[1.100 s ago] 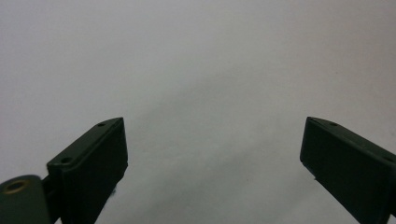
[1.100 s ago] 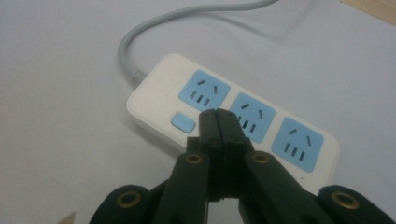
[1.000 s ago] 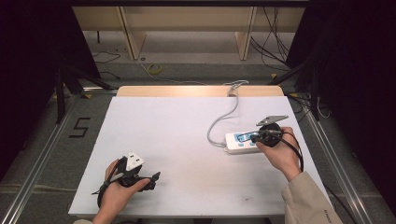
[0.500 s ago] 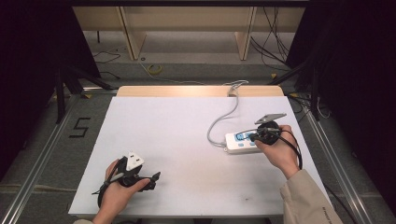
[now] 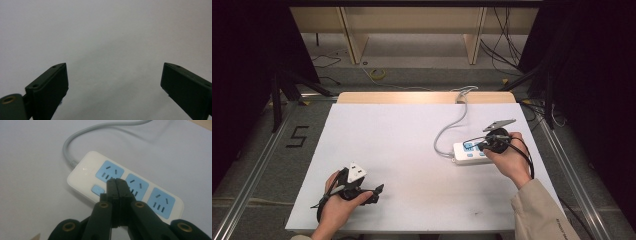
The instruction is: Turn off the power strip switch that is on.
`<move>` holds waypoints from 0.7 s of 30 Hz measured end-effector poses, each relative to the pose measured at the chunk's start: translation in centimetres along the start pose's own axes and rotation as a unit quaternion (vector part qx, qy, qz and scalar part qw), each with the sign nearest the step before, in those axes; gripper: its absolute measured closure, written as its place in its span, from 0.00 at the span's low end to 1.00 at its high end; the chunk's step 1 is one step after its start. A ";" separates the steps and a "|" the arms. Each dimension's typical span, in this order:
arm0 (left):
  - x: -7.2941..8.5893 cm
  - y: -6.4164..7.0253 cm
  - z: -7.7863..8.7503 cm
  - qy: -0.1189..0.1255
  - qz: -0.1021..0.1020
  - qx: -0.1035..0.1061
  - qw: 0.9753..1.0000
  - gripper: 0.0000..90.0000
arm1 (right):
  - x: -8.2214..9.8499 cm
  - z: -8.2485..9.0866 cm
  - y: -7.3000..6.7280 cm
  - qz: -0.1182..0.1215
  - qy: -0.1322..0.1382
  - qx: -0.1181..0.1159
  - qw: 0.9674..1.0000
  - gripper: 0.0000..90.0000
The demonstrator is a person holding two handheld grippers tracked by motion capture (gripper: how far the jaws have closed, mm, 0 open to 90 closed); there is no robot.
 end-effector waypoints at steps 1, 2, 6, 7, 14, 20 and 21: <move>0.0 0.0 0.0 0.000 0.000 0.000 1.000 0.08 | 0.0 0.0 0.0 0.001 -0.001 0.000 1.000 1.00; 0.0 0.0 0.0 0.000 0.000 0.000 1.000 0.08 | 0.0 -0.1 0.0 0.001 -0.002 -0.001 1.000 1.00; 0.0 0.0 0.0 0.000 0.000 0.000 1.000 0.08 | -0.1 -0.2 0.0 0.003 -0.005 -0.001 1.000 1.00; 0.0 0.0 0.0 0.000 0.000 0.000 1.000 0.08 | -0.2 -0.2 0.0 0.004 -0.006 -0.001 1.000 1.00; 0.0 0.0 0.0 -0.001 0.000 0.000 1.000 0.08 | -0.6 -0.3 0.1 0.006 -0.010 -0.002 1.000 1.00; 0.0 0.0 0.0 0.000 0.000 0.001 1.000 0.08 | -0.9 -0.4 0.0 0.010 -0.014 -0.004 1.000 1.00; 0.0 0.0 0.0 0.000 0.000 0.001 1.000 0.08 | -1.0 -0.5 0.0 0.009 -0.014 -0.005 1.000 1.00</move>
Point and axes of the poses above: each handheld gripper's, and its own axes: z roughly backward along the jaws, x roughly out of its underside, y roughly to its right, the point moved 8 cm from there along -z, roughly forward along the jaws, and after that the axes turned 14 degrees about x, right-handed, at the moved point
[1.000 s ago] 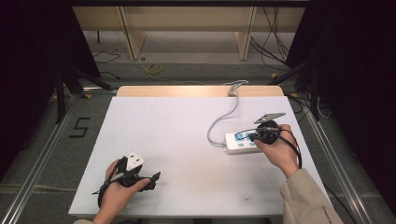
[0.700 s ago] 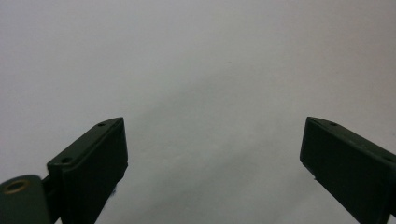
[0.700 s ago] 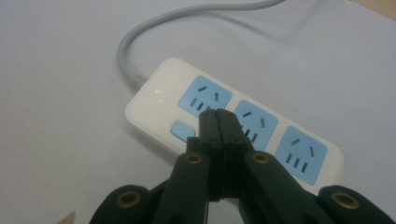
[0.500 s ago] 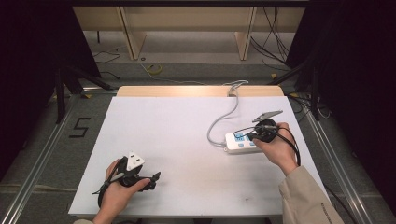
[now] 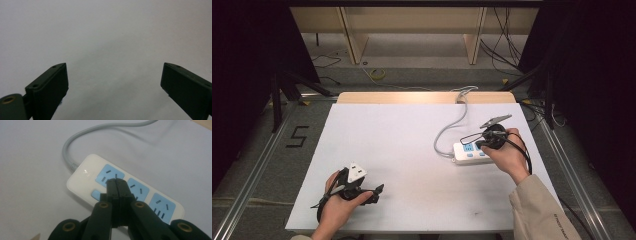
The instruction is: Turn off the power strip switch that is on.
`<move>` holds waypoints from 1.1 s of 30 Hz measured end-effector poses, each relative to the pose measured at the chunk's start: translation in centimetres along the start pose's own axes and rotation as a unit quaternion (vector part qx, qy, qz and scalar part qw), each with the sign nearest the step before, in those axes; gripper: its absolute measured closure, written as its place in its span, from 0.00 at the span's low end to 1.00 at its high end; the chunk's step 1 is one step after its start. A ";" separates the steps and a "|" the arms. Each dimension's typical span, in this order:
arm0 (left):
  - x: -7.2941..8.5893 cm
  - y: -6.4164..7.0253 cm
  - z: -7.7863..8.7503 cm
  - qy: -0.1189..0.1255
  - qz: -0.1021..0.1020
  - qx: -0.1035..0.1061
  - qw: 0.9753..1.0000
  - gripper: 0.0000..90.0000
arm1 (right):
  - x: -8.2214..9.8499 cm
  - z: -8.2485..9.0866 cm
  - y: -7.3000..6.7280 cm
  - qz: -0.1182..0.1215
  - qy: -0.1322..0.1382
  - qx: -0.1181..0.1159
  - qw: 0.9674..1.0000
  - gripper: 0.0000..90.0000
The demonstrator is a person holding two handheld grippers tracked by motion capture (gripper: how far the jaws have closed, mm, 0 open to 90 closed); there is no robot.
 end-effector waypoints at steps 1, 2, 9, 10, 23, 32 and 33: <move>0.0 0.0 0.0 0.000 0.000 -0.001 1.000 0.08 | 0.0 0.0 0.0 0.000 -0.002 0.001 1.000 1.00; 0.0 0.0 0.0 0.000 0.000 -0.001 1.000 0.08 | -0.1 0.0 -0.1 0.001 -0.002 0.000 1.000 1.00; 0.0 0.0 0.0 0.001 0.000 0.000 1.000 0.08 | -0.3 -0.2 -0.3 0.005 -0.010 -0.003 1.000 1.00; 0.0 0.0 0.0 0.000 0.000 0.000 1.000 0.08 | -0.3 -0.3 -0.3 0.005 -0.011 -0.004 1.000 1.00; 0.0 0.0 0.0 0.000 0.000 0.000 1.000 0.08 | -0.4 -0.6 -0.7 0.011 -0.024 -0.011 1.000 1.00; 0.0 0.0 0.0 0.000 0.000 0.000 1.000 0.08 | -0.4 -0.9 -1.0 0.014 -0.033 -0.016 0.999 1.00; 0.0 0.0 0.0 0.000 0.000 0.000 1.000 0.08 | -0.4 -1.0 -1.1 0.014 -0.034 -0.017 0.999 1.00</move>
Point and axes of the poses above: each handheld gripper's, and its own axes: z roughly backward along the jaws, x roughly out of its underside, y roughly to its right, the point moved 8 cm from there along -z, roughly forward along the jaws, and after that the axes turned 14 degrees about x, right-handed, at the moved point
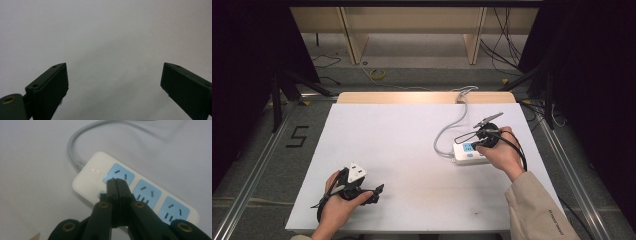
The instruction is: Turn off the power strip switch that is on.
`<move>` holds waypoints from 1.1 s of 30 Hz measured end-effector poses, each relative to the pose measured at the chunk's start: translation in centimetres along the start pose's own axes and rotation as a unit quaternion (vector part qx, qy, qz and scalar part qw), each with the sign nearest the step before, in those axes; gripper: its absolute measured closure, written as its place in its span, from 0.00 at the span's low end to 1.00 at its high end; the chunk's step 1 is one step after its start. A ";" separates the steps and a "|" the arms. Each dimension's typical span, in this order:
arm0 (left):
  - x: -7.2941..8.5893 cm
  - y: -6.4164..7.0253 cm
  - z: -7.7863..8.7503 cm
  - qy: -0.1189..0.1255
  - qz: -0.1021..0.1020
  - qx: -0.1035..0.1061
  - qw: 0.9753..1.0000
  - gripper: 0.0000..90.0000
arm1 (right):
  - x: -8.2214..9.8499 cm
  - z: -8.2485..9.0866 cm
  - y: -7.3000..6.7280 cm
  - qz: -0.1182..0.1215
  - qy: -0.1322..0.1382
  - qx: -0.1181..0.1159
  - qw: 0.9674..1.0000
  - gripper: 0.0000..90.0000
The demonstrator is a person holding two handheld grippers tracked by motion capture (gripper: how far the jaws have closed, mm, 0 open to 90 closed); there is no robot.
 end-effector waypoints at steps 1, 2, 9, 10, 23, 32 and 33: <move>0.0 0.0 0.0 0.000 0.000 0.000 1.000 0.08 | 0.0 0.0 0.0 -0.001 -0.002 0.000 1.000 1.00; 0.0 0.0 0.0 0.000 0.000 0.000 1.000 0.08 | 0.0 -0.1 0.0 0.000 -0.003 0.000 1.000 1.00; 0.0 0.0 0.0 0.000 0.000 0.000 1.000 0.08 | -0.1 -0.2 -0.1 0.001 -0.008 -0.001 1.000 1.00; 0.0 0.0 0.0 0.000 0.000 0.000 1.000 0.08 | -0.1 -0.2 -0.1 0.002 -0.009 -0.002 1.000 1.00; 0.0 0.0 0.0 -0.001 -0.001 0.000 1.000 0.08 | -0.4 -0.4 -0.3 0.005 -0.016 -0.005 1.000 1.00; 0.0 0.0 0.0 -0.001 -0.001 0.000 1.000 0.08 | -0.3 -0.8 -0.4 0.005 -0.024 -0.005 1.000 1.00; 0.0 0.0 0.0 -0.001 -0.001 0.000 1.000 0.08 | -0.3 -0.8 -0.5 0.005 -0.025 -0.005 1.000 1.00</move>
Point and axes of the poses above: each handheld gripper's, and its own axes: z roughly backward along the jaws, x roughly out of its underside, y roughly to its right, the point moved 8 cm from there along -z, roughly forward along the jaws, and after that the axes turned 14 degrees about x, right-handed, at the moved point
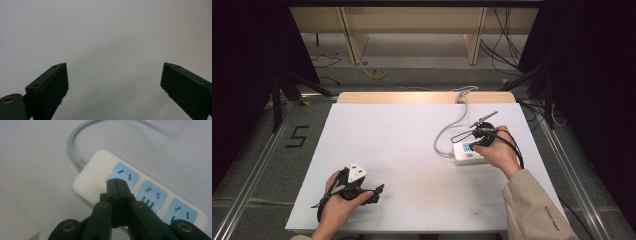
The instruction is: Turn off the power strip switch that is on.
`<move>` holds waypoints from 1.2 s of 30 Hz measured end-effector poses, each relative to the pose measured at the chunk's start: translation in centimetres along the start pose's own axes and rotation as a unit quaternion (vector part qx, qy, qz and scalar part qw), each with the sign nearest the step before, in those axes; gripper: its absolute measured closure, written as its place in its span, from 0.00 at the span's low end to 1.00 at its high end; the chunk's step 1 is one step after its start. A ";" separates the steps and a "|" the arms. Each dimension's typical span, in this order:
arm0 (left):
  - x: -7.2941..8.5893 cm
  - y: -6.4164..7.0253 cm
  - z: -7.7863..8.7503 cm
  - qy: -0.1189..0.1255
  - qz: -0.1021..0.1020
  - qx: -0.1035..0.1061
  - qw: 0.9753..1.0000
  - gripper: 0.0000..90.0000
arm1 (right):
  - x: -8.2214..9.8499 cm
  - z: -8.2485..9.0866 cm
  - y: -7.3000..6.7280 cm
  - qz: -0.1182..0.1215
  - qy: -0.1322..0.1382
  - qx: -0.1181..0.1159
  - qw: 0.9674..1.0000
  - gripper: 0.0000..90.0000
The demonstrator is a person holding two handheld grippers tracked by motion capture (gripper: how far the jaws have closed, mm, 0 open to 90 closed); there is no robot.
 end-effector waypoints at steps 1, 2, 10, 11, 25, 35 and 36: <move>0.0 0.0 0.0 0.000 0.000 0.000 1.000 0.08 | 0.0 0.0 0.0 0.000 -0.001 0.000 1.000 1.00; 0.0 0.0 0.0 0.001 0.000 0.000 1.000 0.08 | 0.0 -0.1 0.0 0.000 -0.002 0.000 1.000 1.00; 0.0 0.0 0.0 0.000 0.000 0.000 1.000 0.08 | 0.1 -0.3 -0.1 0.001 -0.008 -0.002 1.000 1.00; 0.0 0.0 0.0 0.000 0.000 0.000 1.000 0.08 | 0.1 -0.4 -0.1 0.001 -0.009 -0.002 1.000 1.00; 0.0 0.0 0.0 0.000 0.000 0.000 1.000 0.08 | 0.1 -0.8 -0.2 0.001 -0.016 -0.004 1.000 1.00; 0.0 0.0 0.0 -0.001 -0.001 0.000 1.000 0.08 | 0.2 -1.3 -0.6 0.002 -0.023 -0.006 1.000 1.00; 0.0 0.0 0.0 0.000 -0.001 0.000 1.000 0.08 | 0.2 -1.3 -0.6 0.002 -0.023 -0.007 1.000 1.00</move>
Point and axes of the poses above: each handheld gripper's, and its own axes: z roughly backward along the jaws, x roughly out of its underside, y roughly to its right, the point moved 8 cm from there along -z, roughly forward along the jaws, and after that the axes turned 14 degrees about x, right-handed, at the moved point
